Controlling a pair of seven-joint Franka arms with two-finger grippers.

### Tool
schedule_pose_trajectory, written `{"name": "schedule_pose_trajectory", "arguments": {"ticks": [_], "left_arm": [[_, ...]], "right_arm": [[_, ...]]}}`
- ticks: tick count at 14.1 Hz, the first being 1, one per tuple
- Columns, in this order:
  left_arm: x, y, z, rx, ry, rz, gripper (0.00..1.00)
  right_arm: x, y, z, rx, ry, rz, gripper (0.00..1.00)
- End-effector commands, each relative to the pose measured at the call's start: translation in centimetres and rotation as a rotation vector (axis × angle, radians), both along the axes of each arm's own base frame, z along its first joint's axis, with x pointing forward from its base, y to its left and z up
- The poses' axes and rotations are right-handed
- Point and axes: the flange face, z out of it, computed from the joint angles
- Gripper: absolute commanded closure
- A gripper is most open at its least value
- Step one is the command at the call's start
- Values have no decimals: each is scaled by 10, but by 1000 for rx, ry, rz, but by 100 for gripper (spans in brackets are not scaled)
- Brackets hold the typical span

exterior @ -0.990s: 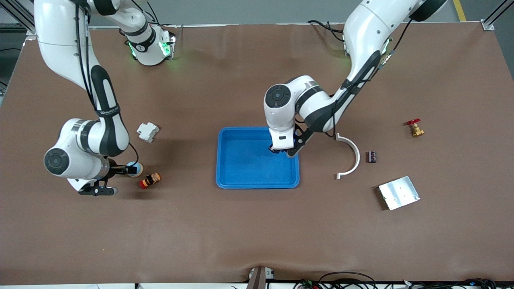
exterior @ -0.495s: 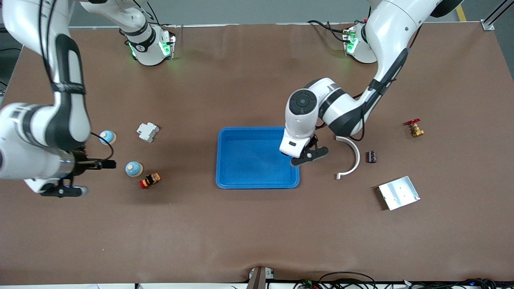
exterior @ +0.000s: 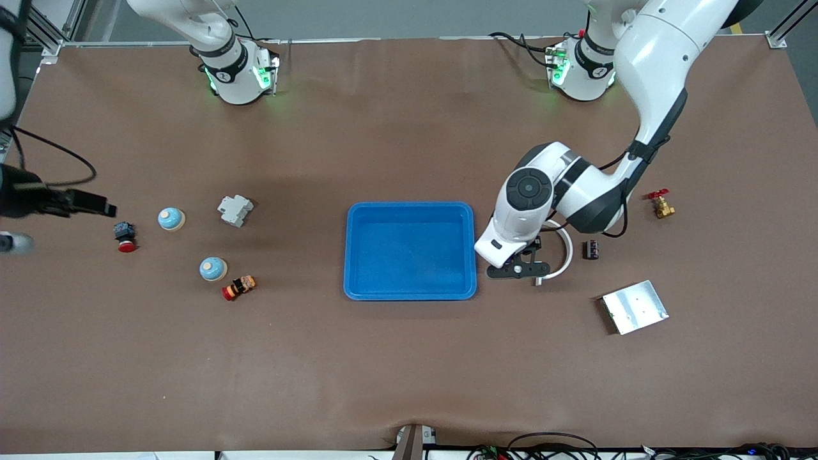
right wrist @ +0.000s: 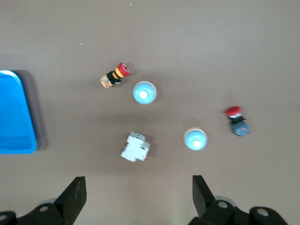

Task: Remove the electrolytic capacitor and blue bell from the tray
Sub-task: 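Carry the capacitor toward the white arc while the right gripper withdraws, then lower the capacitor inside the white arc and open the left gripper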

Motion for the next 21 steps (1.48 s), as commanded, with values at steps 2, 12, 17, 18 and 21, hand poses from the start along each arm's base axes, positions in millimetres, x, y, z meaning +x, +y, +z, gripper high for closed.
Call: {"name": "schedule_pose_trajectory", "arguments": {"ticks": [2, 12, 17, 18, 21], "left_arm": [[-20, 39, -5, -3, -15, -141, 100], [-69, 115, -70, -46, -126, -296, 100], [-73, 122, -75, -28, -145, -286, 100], [-77, 121, -78, -17, -151, -281, 100], [-80, 119, -83, -3, -175, -230, 100]], "right_arm": [[-26, 13, 42, -47, -38, -21, 0], [-7, 36, 51, -94, -163, 22, 0], [-5, 41, 49, -82, -173, 11, 0], [-5, 47, 50, -81, -176, 22, 0], [-3, 50, 52, -83, -186, -12, 0]]}}
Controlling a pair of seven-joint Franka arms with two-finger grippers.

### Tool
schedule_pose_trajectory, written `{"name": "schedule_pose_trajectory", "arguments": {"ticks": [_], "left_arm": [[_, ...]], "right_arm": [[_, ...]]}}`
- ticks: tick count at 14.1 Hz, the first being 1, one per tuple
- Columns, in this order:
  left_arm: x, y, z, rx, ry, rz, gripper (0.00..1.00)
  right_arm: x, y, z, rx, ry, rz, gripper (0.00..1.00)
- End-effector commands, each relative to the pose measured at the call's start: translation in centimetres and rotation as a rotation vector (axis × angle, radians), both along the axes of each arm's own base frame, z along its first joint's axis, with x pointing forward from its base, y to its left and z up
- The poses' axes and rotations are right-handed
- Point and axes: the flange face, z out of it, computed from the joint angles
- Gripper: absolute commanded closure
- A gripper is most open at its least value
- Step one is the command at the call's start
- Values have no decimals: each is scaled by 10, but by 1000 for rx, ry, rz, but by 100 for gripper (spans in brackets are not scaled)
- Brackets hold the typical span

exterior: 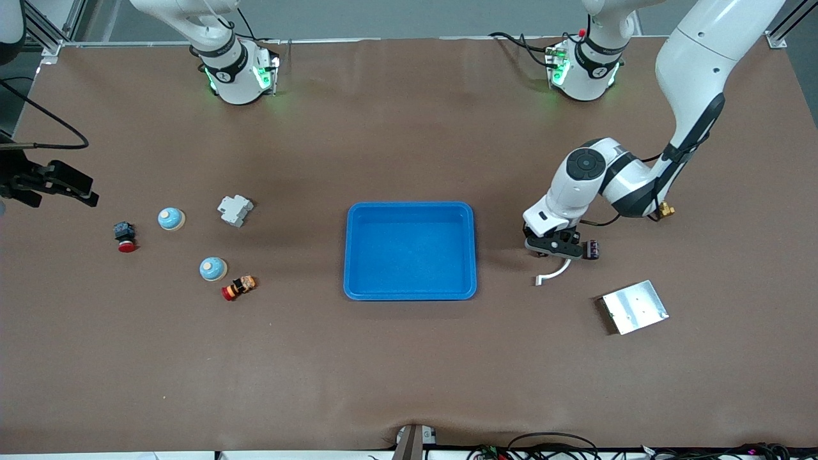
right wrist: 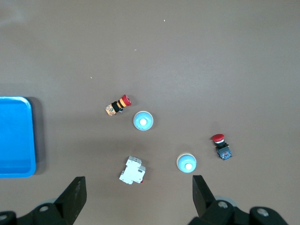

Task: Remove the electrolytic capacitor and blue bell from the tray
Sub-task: 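Lower the capacitor inside the white arc and open the left gripper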

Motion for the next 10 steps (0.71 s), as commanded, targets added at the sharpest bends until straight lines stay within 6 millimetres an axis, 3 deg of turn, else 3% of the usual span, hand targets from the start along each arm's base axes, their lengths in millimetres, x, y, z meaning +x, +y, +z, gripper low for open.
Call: {"name": "schedule_pose_trajectory", "arguments": {"ticks": [1, 10], "left_arm": [[-9, 0, 6, 7, -28, 31, 100], [-10, 2, -10, -2, 3, 43, 100]], "right_arm": [[0, 0, 2, 1, -6, -27, 0], [-4, 2, 4, 3, 10, -30, 0]]}}
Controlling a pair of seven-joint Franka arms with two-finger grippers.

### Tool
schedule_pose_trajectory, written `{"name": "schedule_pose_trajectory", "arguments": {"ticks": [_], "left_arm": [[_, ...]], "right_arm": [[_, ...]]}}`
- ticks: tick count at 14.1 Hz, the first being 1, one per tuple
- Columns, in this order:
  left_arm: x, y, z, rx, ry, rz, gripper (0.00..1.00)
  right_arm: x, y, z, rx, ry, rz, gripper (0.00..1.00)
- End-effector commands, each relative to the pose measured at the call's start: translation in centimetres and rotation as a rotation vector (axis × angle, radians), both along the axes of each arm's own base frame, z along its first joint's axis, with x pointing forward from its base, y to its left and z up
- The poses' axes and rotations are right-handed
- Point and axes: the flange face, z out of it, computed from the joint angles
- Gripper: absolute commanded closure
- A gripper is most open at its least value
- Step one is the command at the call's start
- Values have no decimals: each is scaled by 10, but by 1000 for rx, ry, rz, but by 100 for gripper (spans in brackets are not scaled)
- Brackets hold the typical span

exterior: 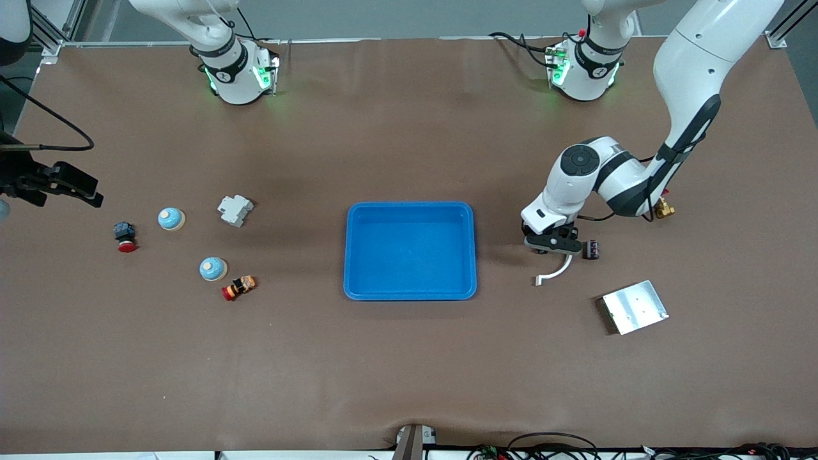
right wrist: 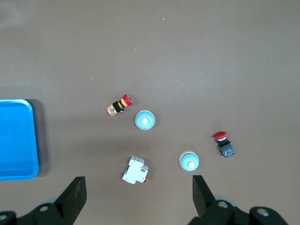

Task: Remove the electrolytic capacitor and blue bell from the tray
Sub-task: 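Lower the capacitor inside the white arc and open the left gripper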

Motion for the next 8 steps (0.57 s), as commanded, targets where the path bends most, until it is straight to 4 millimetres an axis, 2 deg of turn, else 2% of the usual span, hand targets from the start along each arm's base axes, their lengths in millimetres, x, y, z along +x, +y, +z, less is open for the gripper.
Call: {"name": "schedule_pose_trajectory", "arguments": {"ticks": [1, 2, 3, 4, 5, 8], "left_arm": [[-2, 2, -3, -4, -3, 10, 100], [-2, 3, -4, -3, -2, 11, 100], [0, 4, -3, -1, -3, 13, 76], [2, 4, -2, 0, -8, 17, 35], [6, 4, 1, 0, -14, 19, 0], [8, 3, 7, -2, -28, 35, 0]], "right_arm": [[-4, 0, 5, 3, 2, -18, 0], [-5, -1, 4, 3, 13, -21, 0], [-5, -1, 3, 3, 17, -21, 0], [-5, -1, 3, 5, 16, -23, 0], [-5, -5, 3, 8, 16, -27, 0], [-6, -6, 4, 6, 17, -26, 0]]}}
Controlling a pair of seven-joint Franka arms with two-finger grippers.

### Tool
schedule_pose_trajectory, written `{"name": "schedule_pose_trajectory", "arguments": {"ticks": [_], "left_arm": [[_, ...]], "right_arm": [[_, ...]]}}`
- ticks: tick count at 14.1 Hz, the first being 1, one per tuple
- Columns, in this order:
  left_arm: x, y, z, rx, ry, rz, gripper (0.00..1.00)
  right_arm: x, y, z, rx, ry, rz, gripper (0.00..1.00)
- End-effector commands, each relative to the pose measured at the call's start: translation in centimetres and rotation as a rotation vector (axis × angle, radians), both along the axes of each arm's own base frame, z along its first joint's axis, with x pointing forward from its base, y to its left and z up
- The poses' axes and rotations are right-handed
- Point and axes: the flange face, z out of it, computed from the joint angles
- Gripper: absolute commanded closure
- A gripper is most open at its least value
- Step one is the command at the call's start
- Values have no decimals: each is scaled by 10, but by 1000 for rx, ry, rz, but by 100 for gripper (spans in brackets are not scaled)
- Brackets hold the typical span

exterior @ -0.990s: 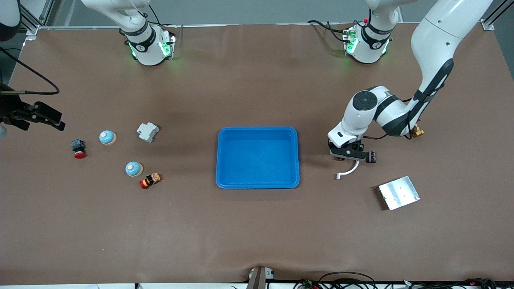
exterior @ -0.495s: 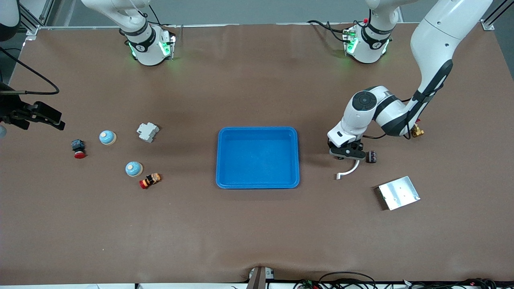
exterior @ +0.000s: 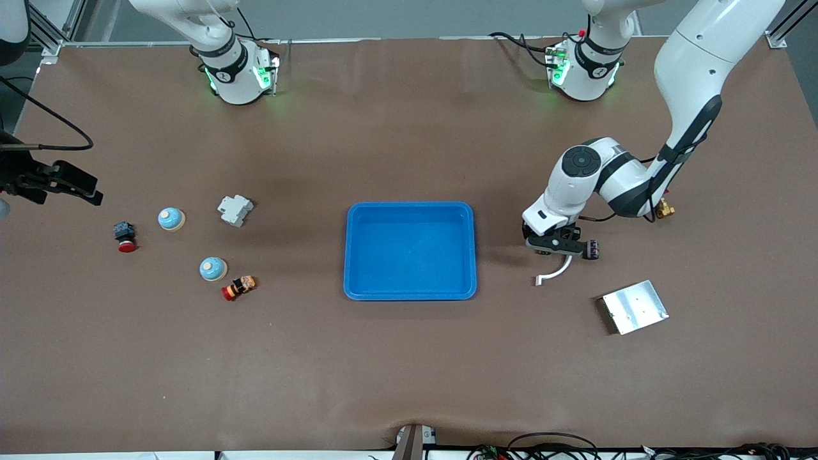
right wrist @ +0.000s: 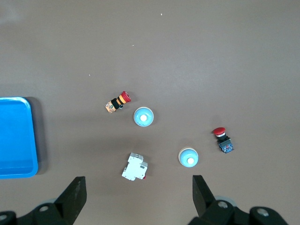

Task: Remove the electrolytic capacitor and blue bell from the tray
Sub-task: 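Lower the capacitor inside the white arc and open the left gripper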

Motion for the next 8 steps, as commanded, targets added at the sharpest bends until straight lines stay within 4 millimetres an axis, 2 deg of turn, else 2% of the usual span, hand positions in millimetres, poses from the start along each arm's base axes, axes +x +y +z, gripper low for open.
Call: {"name": "schedule_pose_trajectory", "arguments": {"ticks": [1, 3, 5, 8], "left_arm": [[5, 0, 9, 3, -29, 19, 0], [11, 3, 22, 29, -43, 43, 0], [18, 2, 30, 36, -47, 64, 0], [30, 4, 43, 15, -55, 105, 0]], "right_arm": [[-4, -2, 6, 6, 2, -17, 0], [-4, 0, 7, 4, 1, -17, 0], [-6, -9, 6, 7, 12, -4, 0], [-6, -11, 9, 5, 9, -11, 0]]}}
